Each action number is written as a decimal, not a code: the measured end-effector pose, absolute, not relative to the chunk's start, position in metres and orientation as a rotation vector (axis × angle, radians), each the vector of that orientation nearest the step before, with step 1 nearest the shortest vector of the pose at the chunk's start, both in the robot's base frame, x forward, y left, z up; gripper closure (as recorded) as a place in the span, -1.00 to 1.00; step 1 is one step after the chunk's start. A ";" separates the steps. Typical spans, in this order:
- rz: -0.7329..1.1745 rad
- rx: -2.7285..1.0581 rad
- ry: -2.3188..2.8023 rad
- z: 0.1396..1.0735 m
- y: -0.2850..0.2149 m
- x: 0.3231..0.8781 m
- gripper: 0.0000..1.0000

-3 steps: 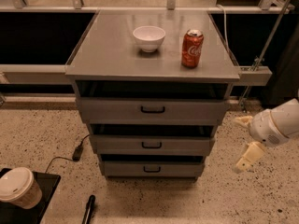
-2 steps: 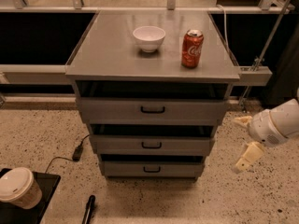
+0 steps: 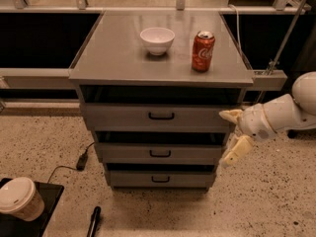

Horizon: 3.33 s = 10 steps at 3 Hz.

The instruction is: Open top drawer

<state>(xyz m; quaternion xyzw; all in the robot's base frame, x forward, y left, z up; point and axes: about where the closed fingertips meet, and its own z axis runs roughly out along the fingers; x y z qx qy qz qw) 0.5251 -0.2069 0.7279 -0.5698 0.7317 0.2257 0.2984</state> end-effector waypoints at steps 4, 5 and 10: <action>0.540 -1.380 1.880 0.747 -0.110 0.582 -1.00; 0.497 -1.308 1.882 0.750 -0.109 0.599 -1.00; 0.132 -1.434 2.102 0.680 -0.111 0.648 -1.00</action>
Offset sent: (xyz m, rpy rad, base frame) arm 0.0276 0.0463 0.0245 0.0338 -0.0559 0.0361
